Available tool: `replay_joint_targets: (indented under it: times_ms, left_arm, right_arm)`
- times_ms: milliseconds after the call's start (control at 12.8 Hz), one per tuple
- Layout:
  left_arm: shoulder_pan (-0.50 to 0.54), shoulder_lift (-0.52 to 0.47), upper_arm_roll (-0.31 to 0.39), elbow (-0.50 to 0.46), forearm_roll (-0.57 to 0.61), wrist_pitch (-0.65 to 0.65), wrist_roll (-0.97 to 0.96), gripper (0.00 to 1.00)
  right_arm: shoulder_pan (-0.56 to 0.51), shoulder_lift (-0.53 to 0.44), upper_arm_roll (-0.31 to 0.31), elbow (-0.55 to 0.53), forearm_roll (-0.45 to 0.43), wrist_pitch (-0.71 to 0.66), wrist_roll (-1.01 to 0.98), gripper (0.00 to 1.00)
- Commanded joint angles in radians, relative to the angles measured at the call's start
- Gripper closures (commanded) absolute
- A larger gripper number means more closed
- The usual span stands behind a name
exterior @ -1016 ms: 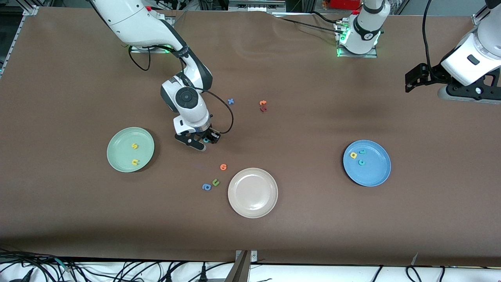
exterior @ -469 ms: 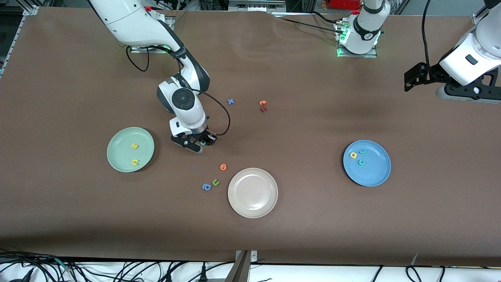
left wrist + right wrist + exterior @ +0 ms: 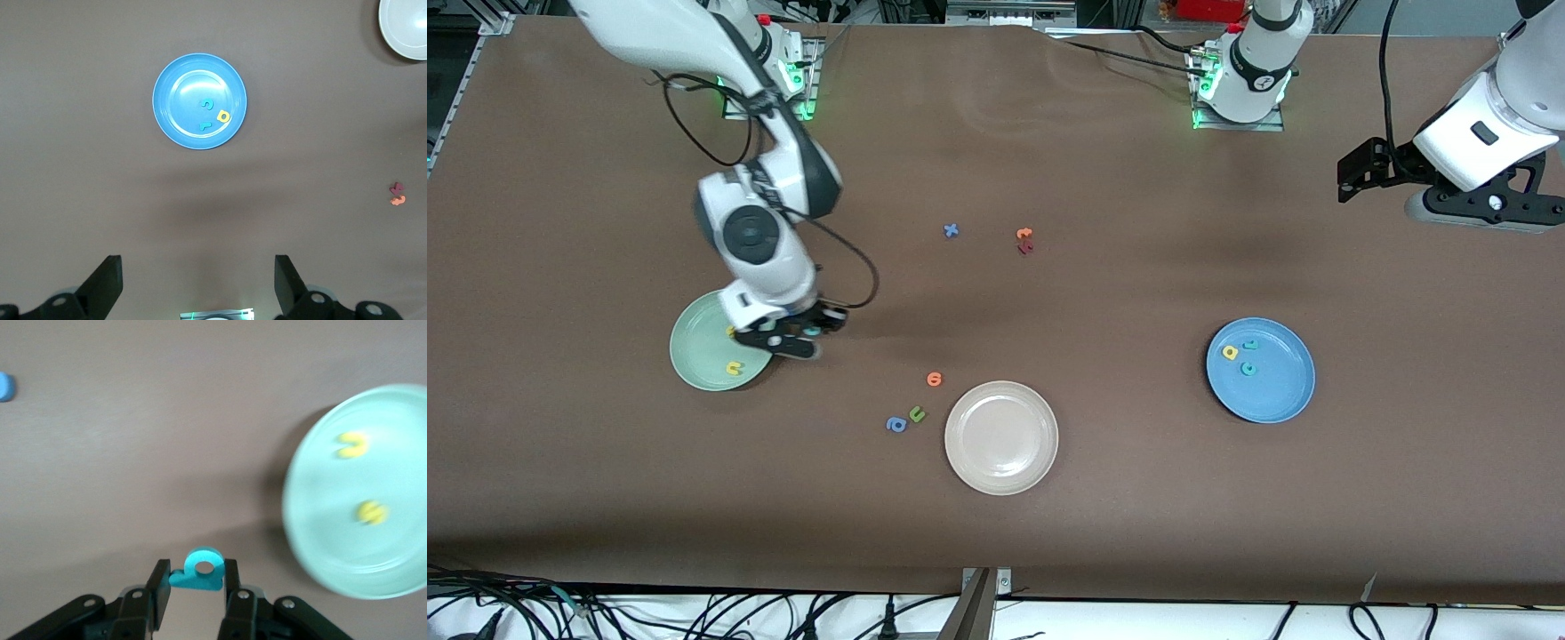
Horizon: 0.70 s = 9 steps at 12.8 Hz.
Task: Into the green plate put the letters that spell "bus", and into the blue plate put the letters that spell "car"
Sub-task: 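Carry the teal 'b' onto the green plate and open the right gripper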
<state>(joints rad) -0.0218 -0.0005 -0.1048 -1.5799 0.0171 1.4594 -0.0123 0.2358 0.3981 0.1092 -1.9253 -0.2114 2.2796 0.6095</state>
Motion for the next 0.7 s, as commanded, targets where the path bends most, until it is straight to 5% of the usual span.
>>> replay_joint_targets:
  times_ms: [0,625]
  left_arm:
    - [-0.004,-0.016,0.005,-0.006,-0.025,-0.023,0.018,0.0]
    - [-0.004,-0.013,-0.003,0.017,-0.029,-0.057,0.009,0.0]
  right_arm:
    - [-0.068,-0.053,0.014,-0.031,-0.008,-0.044,-0.156,0.79]
    - [-0.188,0.005,-0.074,-0.119,-0.008,0.13,-0.481,0.78]
